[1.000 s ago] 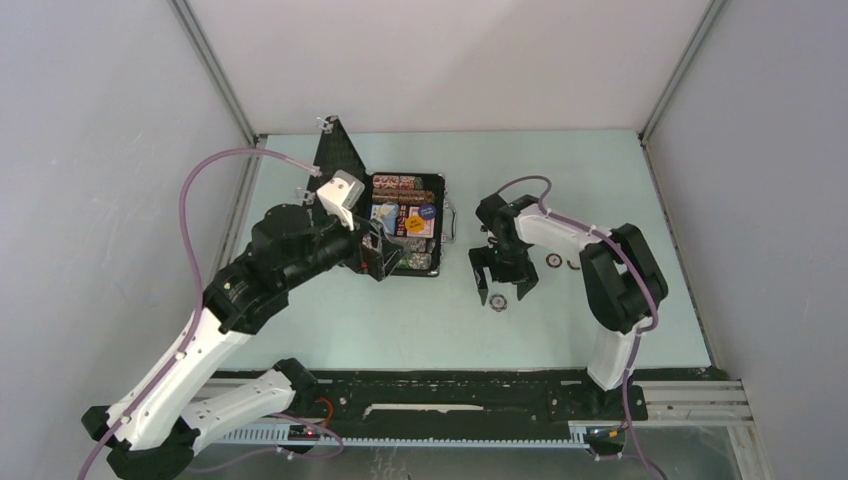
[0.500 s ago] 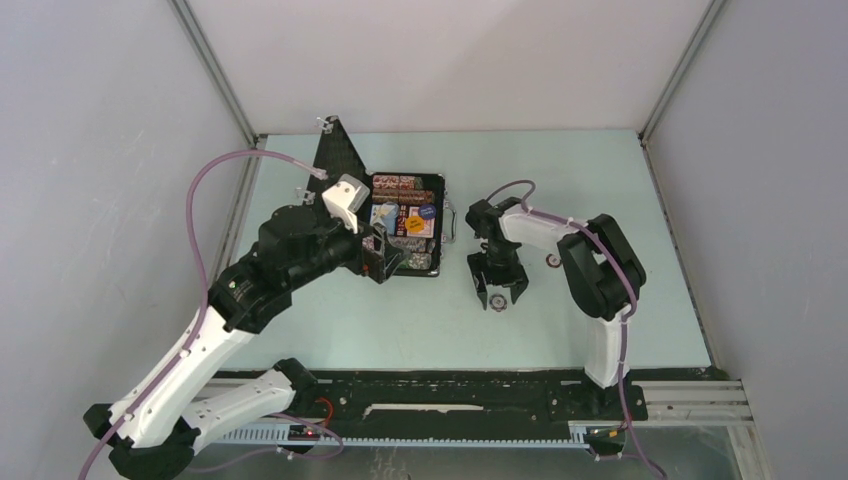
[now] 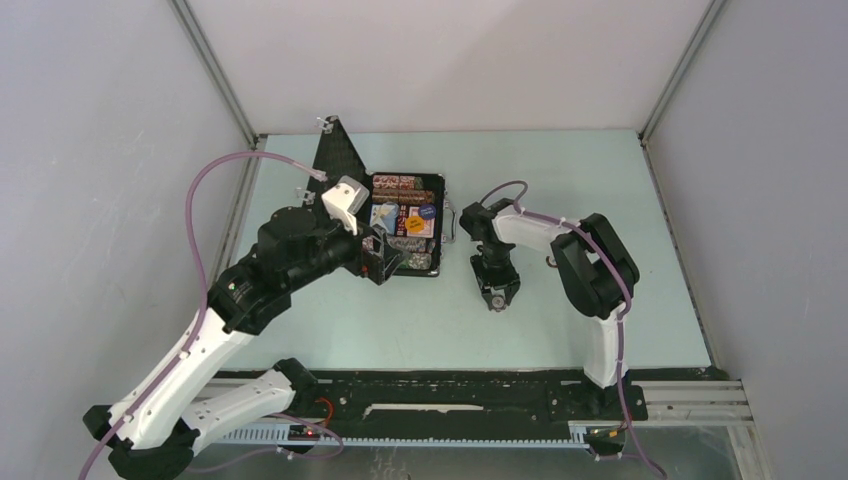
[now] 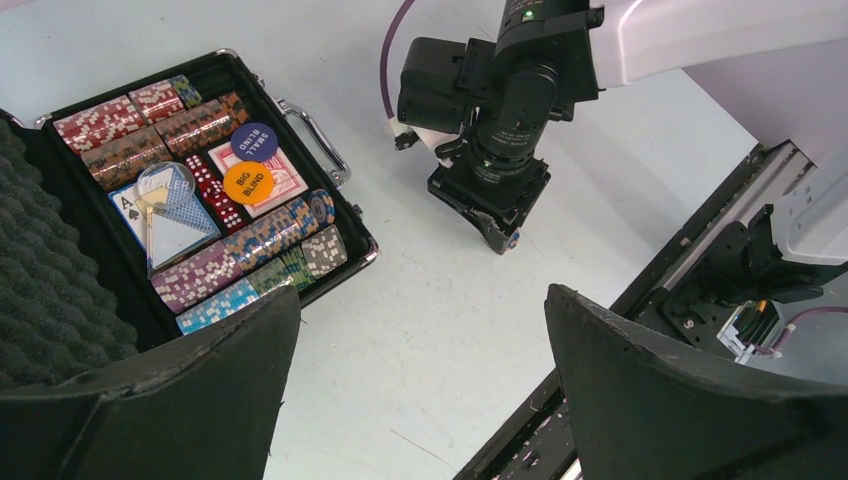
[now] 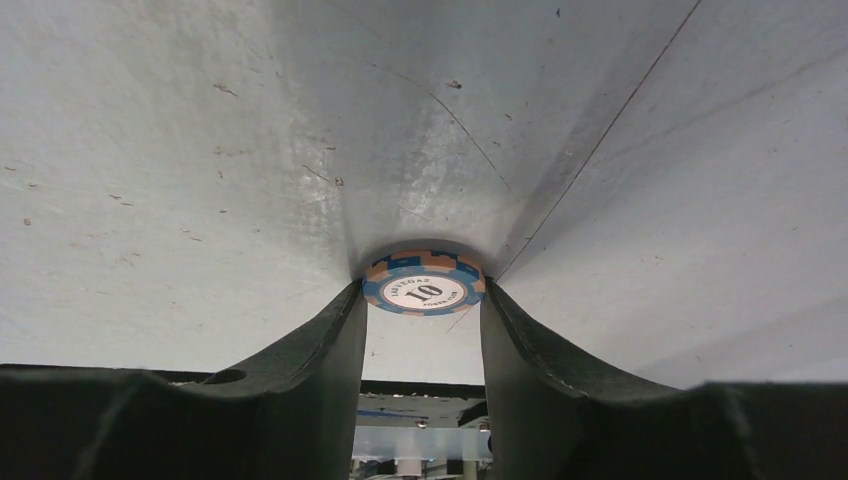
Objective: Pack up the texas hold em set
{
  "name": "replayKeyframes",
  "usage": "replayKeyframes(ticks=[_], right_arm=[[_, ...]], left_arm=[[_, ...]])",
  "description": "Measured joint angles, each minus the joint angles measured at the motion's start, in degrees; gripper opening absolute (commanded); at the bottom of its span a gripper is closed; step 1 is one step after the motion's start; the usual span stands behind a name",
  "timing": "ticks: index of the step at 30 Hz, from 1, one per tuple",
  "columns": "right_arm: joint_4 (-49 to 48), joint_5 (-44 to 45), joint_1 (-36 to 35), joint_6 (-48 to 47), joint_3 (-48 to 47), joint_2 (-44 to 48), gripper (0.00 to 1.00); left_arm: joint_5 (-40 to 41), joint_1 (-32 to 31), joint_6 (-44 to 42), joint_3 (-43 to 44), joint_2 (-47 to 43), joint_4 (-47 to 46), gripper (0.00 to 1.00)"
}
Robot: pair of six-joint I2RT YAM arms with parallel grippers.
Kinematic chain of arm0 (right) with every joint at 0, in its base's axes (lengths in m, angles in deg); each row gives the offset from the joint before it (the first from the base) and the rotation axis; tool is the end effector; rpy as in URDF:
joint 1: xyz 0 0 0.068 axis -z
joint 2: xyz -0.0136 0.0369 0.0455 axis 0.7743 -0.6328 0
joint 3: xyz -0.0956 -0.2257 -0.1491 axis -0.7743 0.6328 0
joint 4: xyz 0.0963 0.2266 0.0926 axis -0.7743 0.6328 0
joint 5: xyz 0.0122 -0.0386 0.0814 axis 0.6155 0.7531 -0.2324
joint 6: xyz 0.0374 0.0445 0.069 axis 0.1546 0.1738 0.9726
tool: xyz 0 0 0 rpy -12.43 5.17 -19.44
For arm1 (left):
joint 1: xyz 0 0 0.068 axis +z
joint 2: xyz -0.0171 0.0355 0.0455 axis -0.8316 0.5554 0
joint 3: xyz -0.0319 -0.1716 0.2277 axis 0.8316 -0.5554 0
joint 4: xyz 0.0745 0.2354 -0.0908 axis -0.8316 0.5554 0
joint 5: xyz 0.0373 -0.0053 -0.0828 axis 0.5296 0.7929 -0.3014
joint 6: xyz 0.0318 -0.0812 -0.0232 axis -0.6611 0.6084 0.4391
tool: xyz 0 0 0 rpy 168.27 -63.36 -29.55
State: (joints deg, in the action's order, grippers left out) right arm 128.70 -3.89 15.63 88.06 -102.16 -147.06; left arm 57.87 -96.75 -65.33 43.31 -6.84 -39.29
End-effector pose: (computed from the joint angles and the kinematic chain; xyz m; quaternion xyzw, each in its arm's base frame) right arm 0.2838 0.2053 0.1119 0.1423 -0.9875 0.0018 0.0679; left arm 0.1494 -0.1362 0.3963 0.2299 0.7759 -0.2842 0.5142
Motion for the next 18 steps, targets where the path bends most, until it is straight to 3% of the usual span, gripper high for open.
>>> replayKeyframes(ticks=[9,18], right_arm=[[-0.28,1.38,-0.92,0.00,0.09,0.17,0.28],[-2.89,0.46,-1.29,-0.20,1.97,2.25,0.16]], left_arm=[[0.20,0.00,0.00,-0.42,0.83,-0.09,0.97],[0.33,0.00,2.49,-1.97,1.86,-1.99,0.98]])
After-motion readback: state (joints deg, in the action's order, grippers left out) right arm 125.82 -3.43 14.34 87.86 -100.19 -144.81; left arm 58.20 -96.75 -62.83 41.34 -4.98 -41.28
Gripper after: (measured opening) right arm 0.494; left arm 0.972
